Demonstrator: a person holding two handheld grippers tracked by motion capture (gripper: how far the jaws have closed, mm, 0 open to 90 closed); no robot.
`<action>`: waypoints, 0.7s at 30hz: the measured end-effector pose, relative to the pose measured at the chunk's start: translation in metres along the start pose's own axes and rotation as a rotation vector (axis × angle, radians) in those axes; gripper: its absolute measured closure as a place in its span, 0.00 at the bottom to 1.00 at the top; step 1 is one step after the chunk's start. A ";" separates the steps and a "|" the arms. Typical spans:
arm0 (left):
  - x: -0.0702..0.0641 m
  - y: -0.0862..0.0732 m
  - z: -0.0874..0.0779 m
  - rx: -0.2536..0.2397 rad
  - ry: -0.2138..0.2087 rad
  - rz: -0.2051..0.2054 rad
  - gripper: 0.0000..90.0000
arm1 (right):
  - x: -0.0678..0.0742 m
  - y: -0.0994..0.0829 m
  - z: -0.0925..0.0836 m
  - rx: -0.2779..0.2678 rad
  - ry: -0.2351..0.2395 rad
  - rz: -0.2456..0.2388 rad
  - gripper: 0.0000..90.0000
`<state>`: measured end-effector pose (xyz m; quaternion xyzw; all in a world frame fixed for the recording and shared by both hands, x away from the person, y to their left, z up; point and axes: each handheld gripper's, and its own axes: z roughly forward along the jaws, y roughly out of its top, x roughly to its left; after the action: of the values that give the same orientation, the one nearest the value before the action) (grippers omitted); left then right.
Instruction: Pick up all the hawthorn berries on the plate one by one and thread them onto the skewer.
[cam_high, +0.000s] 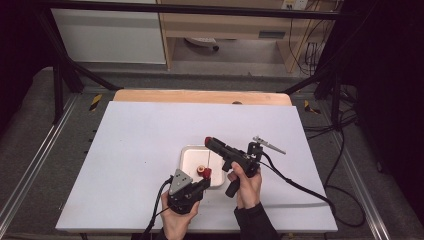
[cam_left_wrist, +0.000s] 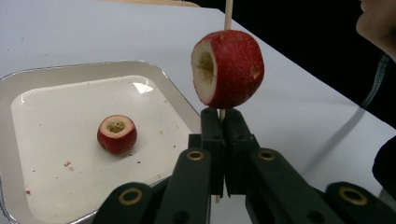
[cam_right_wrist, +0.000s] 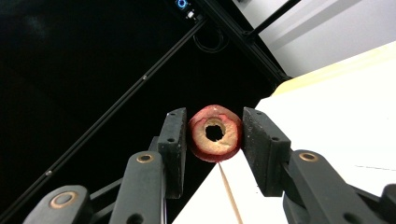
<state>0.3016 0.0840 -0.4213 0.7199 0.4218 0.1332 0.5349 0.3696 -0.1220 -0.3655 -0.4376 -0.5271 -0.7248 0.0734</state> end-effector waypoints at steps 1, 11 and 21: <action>0.000 0.000 0.000 0.003 0.004 0.001 0.98 | 0.000 0.000 0.000 0.000 0.001 -0.002 0.69; 0.000 0.000 -0.001 -0.005 0.007 0.010 0.98 | 0.000 -0.001 0.000 0.008 0.001 -0.005 0.69; 0.002 -0.001 -0.001 -0.016 -0.036 -0.052 0.98 | -0.002 -0.008 0.002 0.028 -0.001 -0.053 0.69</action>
<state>0.3016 0.0859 -0.4224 0.7067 0.4293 0.1095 0.5515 0.3675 -0.1176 -0.3727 -0.4225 -0.5486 -0.7190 0.0600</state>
